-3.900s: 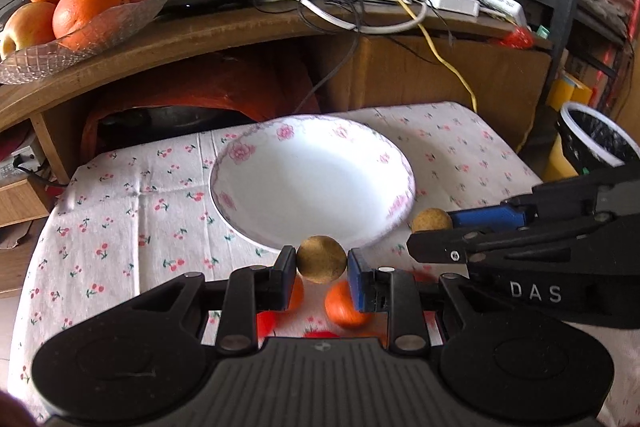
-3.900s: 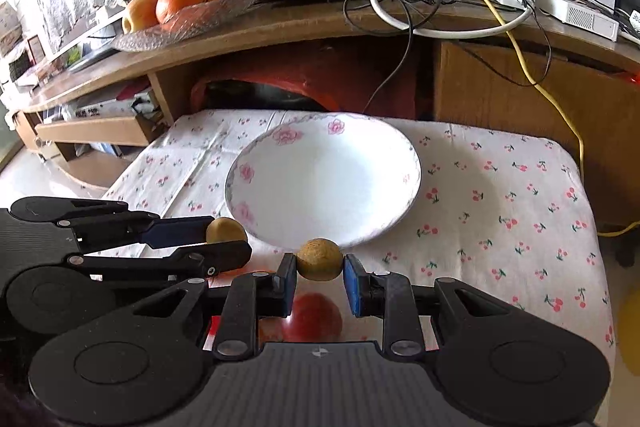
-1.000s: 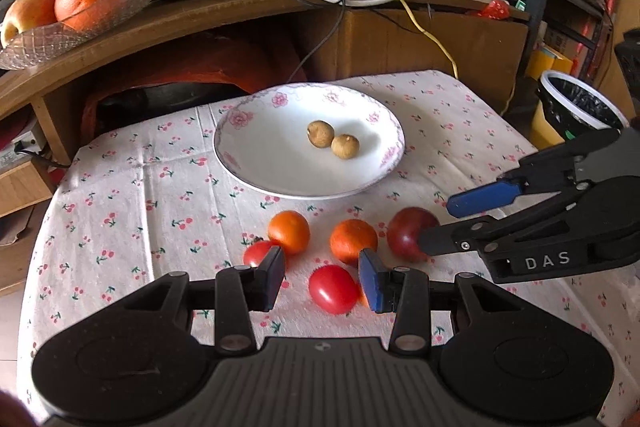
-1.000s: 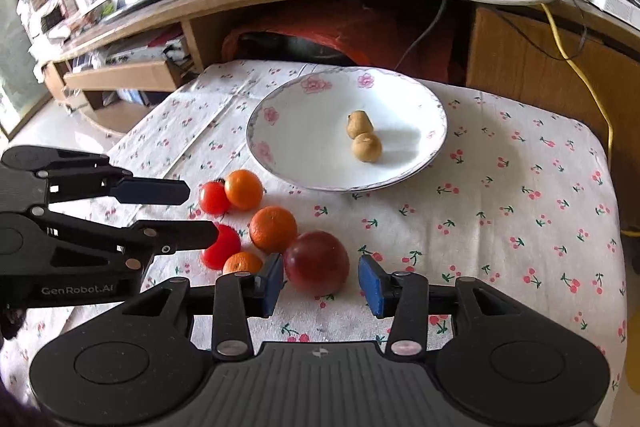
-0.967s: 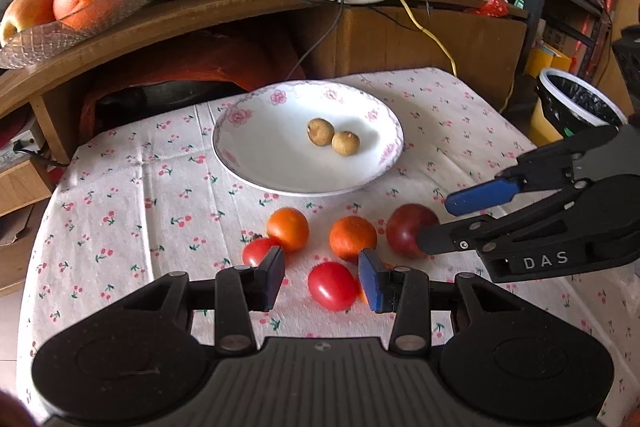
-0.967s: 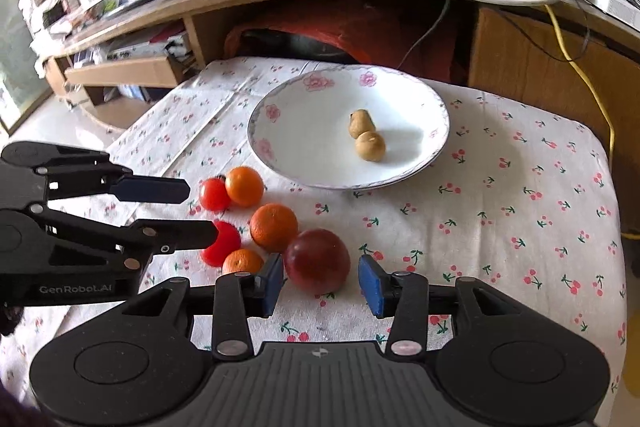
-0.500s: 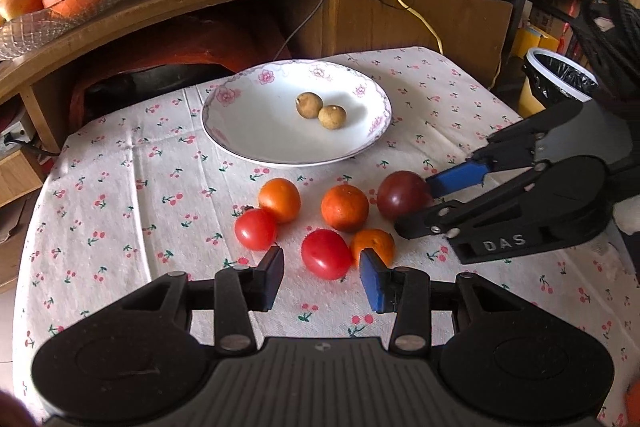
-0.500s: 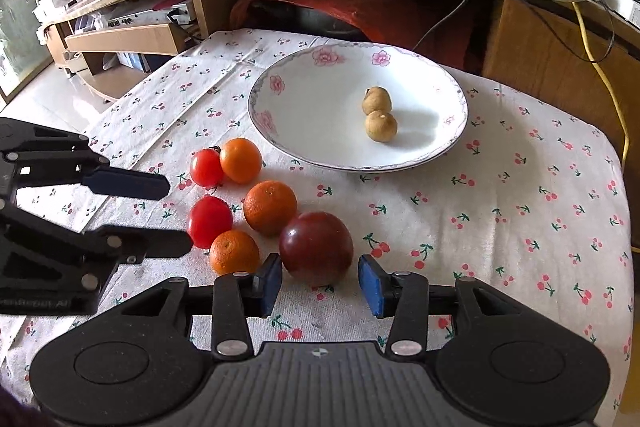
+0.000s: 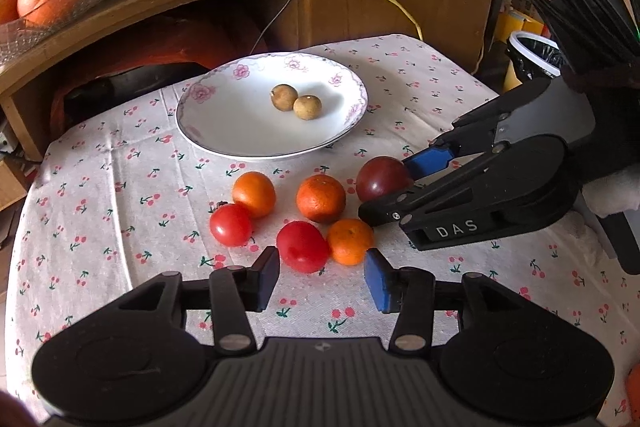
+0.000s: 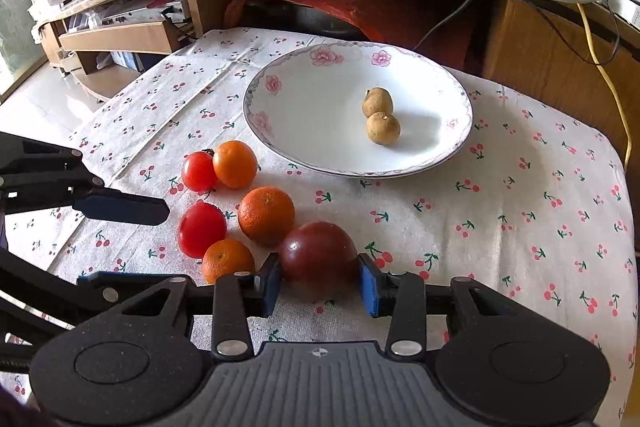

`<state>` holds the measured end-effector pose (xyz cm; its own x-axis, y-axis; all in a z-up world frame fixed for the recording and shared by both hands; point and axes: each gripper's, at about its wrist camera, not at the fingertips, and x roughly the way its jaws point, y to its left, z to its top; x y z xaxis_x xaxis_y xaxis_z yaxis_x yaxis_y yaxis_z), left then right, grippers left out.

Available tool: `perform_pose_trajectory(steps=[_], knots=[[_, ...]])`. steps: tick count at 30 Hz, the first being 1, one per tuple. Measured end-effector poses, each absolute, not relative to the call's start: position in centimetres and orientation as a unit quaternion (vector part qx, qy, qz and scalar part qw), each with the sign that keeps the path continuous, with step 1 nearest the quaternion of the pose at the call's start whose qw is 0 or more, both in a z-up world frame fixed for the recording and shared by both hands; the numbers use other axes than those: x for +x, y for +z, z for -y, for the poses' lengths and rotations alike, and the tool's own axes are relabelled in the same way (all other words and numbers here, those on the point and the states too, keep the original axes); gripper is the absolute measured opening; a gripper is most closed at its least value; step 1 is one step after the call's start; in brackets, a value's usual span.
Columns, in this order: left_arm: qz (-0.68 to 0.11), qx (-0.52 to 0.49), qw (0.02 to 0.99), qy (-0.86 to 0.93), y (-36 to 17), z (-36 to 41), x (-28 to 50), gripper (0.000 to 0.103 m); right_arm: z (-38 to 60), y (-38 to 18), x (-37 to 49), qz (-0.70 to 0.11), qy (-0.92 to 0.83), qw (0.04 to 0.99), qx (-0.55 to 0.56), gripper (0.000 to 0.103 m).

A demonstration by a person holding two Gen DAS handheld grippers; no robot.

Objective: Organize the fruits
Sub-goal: 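Grasp the dark red plum with the right tool while the left tool moves back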

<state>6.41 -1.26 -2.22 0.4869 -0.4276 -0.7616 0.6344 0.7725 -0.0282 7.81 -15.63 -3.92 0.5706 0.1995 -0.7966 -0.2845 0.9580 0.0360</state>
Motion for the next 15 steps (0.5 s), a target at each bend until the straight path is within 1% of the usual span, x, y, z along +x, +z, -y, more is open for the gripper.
perform_pose_trajectory(steps=[6, 15], knots=[[-0.393, 0.128, 0.851, -0.326, -2.0, 1.6, 6.1, 0.054, 16.2, -3.7, 7.7, -0.451, 0.126, 0.883, -0.036, 0.034], [-0.384, 0.149, 0.843, -0.347, -2.3, 4.2, 6.1, 0.054, 17.4, -3.2, 7.2, -0.453, 0.113, 0.884, -0.028, 0.034]])
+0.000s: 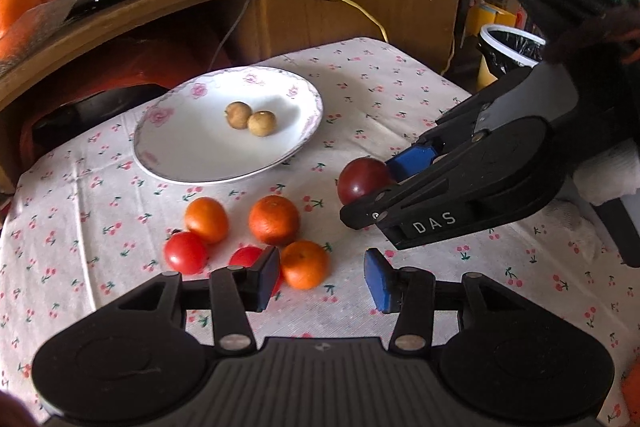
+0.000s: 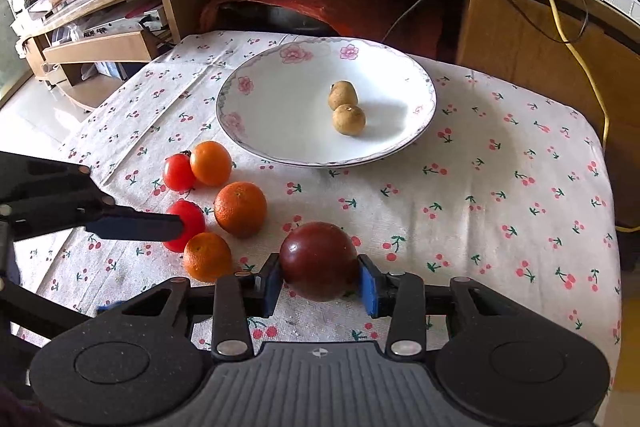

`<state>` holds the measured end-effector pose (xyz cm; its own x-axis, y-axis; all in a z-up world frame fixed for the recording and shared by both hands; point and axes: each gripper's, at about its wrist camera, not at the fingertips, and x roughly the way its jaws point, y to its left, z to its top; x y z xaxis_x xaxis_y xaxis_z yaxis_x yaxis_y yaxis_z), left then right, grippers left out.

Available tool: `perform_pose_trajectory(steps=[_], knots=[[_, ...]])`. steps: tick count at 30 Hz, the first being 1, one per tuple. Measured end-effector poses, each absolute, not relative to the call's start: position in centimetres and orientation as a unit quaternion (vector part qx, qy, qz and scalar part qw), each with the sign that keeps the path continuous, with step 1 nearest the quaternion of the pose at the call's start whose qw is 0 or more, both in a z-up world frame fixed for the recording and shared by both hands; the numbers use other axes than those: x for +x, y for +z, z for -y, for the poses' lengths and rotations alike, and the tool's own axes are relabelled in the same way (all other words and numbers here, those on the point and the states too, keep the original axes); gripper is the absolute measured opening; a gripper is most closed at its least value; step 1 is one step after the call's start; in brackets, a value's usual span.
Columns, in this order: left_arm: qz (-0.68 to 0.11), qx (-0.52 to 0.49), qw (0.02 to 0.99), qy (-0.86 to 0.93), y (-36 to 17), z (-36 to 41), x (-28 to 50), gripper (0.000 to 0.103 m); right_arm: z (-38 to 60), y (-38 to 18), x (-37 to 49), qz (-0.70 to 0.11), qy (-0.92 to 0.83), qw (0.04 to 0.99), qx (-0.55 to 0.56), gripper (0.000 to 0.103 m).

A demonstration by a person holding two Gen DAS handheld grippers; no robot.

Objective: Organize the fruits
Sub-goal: 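Grasp the dark red plum with the right tool while the left tool moves back, then grasp an orange tangerine with the left tool while the right tool holds the plum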

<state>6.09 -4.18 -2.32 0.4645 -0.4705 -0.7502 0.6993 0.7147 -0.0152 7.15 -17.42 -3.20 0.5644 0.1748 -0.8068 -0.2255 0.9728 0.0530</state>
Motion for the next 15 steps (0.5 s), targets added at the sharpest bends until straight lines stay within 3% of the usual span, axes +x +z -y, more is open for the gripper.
perform_pose_trajectory(steps=[8, 15], knots=[[-0.386, 0.17, 0.84, -0.342, -2.7, 5.2, 6.5, 0.054, 18.1, -3.0, 6.9, -0.458, 0.108, 0.882, -0.024, 0.034], [-0.427, 0.087, 0.814, -0.384, -1.5, 3.7, 7.0, 0.054, 18.4, -2.9, 6.8, -0.46, 0.108, 0.881, -0.018, 0.034]])
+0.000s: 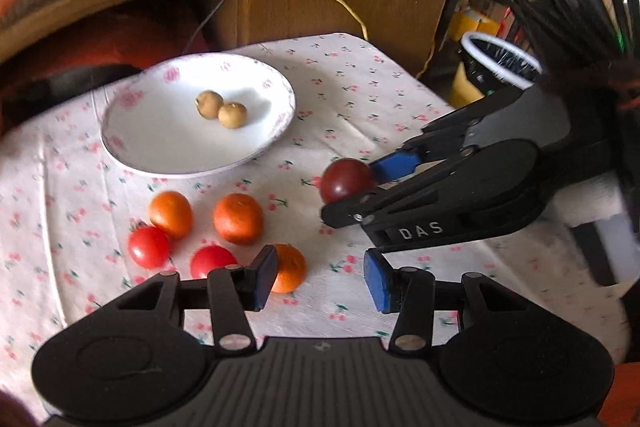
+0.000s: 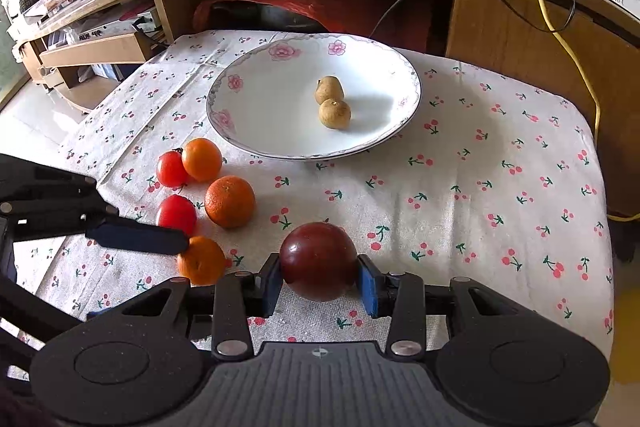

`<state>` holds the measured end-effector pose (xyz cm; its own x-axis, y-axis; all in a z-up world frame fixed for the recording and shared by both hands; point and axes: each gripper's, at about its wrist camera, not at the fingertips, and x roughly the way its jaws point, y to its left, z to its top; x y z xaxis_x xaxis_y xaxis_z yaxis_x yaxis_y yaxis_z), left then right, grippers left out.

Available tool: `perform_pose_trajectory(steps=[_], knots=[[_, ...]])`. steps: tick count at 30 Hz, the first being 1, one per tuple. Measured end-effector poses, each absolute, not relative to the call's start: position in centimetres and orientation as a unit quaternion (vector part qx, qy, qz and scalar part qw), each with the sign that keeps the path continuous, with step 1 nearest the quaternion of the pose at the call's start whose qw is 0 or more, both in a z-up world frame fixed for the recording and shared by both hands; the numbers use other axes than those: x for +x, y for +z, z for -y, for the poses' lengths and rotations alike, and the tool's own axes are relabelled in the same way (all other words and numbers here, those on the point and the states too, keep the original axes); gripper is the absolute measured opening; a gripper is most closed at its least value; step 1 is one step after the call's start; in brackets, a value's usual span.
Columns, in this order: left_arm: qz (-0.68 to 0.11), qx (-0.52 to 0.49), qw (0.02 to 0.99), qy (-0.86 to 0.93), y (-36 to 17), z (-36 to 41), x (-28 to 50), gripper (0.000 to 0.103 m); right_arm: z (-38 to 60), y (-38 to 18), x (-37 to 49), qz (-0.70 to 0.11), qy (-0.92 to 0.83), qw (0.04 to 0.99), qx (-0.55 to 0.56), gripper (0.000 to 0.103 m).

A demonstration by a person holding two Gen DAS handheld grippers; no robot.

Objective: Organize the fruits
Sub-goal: 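Grasp an orange tangerine with the left tool while the right tool holds the plum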

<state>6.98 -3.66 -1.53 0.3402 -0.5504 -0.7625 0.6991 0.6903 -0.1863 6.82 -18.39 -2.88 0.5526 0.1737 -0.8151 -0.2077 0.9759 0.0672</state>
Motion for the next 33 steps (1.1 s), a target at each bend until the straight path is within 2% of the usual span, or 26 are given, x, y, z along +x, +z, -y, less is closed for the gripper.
perform_pose_trajectory(steps=[8, 13, 21, 27, 33], knots=[[-0.453, 0.067, 0.767, -0.45, -1.8, 4.7, 6.0, 0.055, 18.5, -2.8, 6.8, -0.461, 0.105, 0.881, -0.017, 0.034], [-0.433, 0.1, 0.78, -0.441, -1.5, 5.3, 5.0, 0.055, 18.9, -2.8, 6.7, -0.46, 0.1, 0.882, -0.016, 0.034], [-0.423, 0.063, 0.794, -0.431, -0.7, 4.1, 6.3, 0.055, 19.4, -2.8, 6.8, -0.461, 0.093, 0.883, -0.007, 0.034], [-0.393, 0.156, 0.832, -0.359, -1.4, 5.2, 6.2, 0.055, 19.3, -2.8, 6.9, -0.461, 0.092, 0.883, -0.002, 0.034], [-0.39, 0.178, 0.835, -0.345, -2.3, 5.5, 6.1, 0.054, 19.3, -2.8, 7.0, -0.462, 0.095, 0.882, 0.002, 0.034]])
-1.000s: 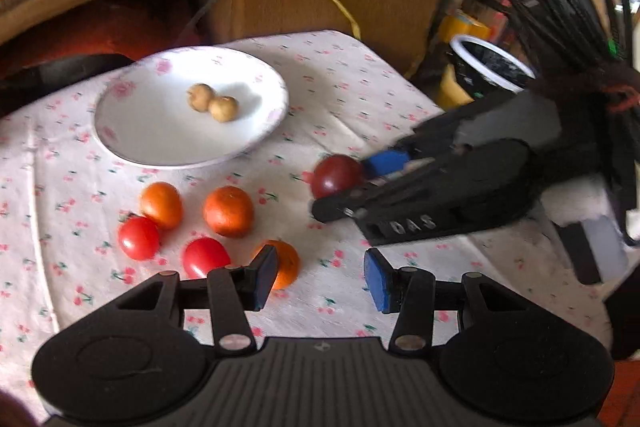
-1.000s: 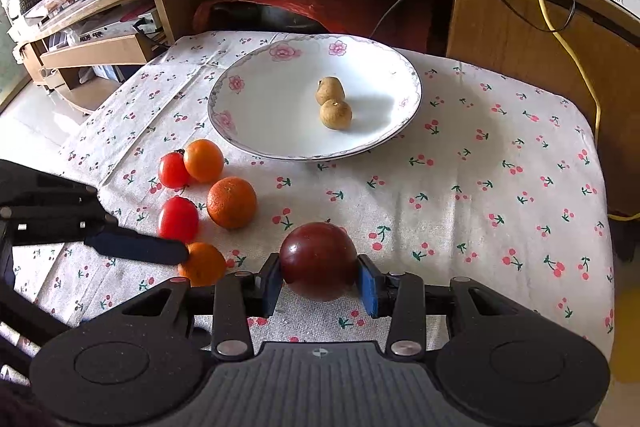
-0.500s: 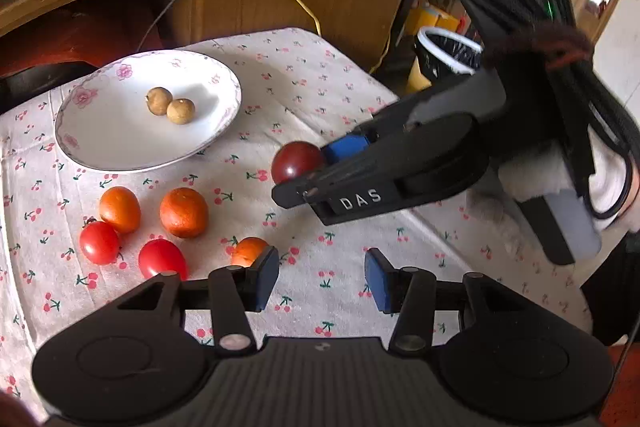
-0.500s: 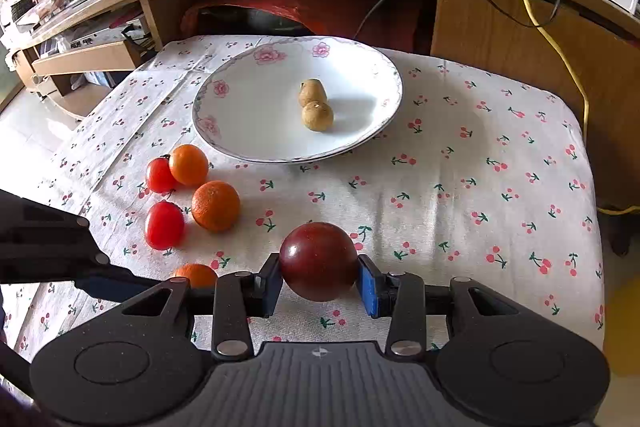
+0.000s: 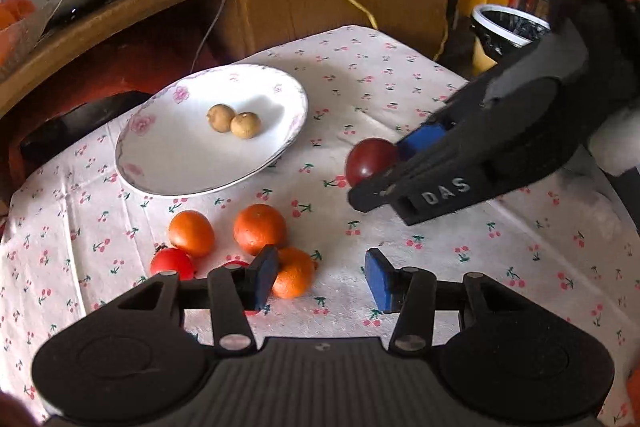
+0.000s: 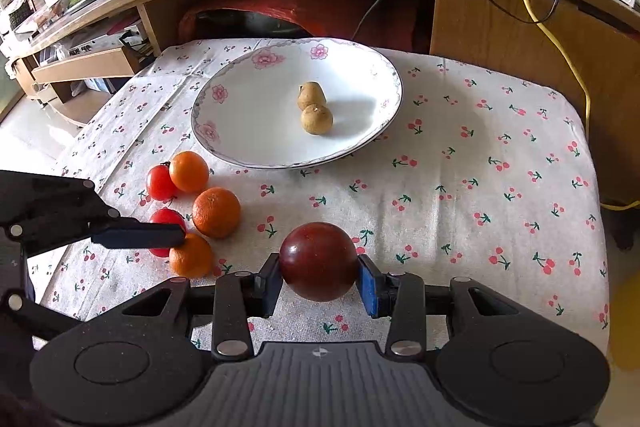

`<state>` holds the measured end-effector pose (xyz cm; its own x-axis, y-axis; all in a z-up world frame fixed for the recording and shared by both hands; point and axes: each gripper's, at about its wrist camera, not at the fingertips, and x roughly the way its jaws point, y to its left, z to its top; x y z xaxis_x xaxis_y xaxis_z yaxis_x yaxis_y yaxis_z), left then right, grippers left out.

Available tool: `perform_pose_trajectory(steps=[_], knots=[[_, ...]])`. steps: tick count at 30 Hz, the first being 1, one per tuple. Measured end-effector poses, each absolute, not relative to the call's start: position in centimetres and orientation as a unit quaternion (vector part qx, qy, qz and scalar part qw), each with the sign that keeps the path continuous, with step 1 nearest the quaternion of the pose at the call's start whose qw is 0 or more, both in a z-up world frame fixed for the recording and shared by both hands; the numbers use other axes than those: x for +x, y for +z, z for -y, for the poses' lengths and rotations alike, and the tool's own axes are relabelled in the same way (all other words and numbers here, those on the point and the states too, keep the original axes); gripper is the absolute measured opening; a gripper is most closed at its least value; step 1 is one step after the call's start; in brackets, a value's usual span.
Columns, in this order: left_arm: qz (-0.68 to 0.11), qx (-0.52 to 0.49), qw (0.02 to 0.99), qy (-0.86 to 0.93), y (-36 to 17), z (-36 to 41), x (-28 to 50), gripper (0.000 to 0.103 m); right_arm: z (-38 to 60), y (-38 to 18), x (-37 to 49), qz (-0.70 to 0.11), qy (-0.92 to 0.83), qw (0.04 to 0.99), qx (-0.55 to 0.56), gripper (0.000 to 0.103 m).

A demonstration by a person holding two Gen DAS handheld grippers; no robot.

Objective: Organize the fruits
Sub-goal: 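Grasp an orange tangerine with the left tool while the right tool holds the plum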

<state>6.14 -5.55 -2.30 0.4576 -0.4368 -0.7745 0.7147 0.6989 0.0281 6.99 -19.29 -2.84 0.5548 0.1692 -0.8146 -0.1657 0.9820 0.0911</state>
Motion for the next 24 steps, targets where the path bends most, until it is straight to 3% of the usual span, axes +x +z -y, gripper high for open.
perform_pose_trajectory(steps=[7, 13, 21, 24], knots=[[-0.423, 0.091, 0.781, -0.45, -0.8, 4.6, 5.5, 0.054, 19.6, -2.7, 6.9, -0.463, 0.098, 0.881, 0.009, 0.034], [-0.41, 0.118, 0.819, -0.384, -1.6, 4.2, 5.9, 0.054, 19.7, -2.5, 6.8, -0.461, 0.091, 0.883, 0.01, 0.034], [-0.408, 0.159, 0.792, -0.425, -2.7, 7.0, 3.1, 0.058, 19.5, -2.4, 6.5, -0.456, 0.09, 0.885, -0.001, 0.034], [-0.408, 0.198, 0.788, -0.417, -3.6, 7.9, 2.0, 0.055, 19.4, -2.2, 6.2, -0.455, 0.093, 0.886, -0.007, 0.034]])
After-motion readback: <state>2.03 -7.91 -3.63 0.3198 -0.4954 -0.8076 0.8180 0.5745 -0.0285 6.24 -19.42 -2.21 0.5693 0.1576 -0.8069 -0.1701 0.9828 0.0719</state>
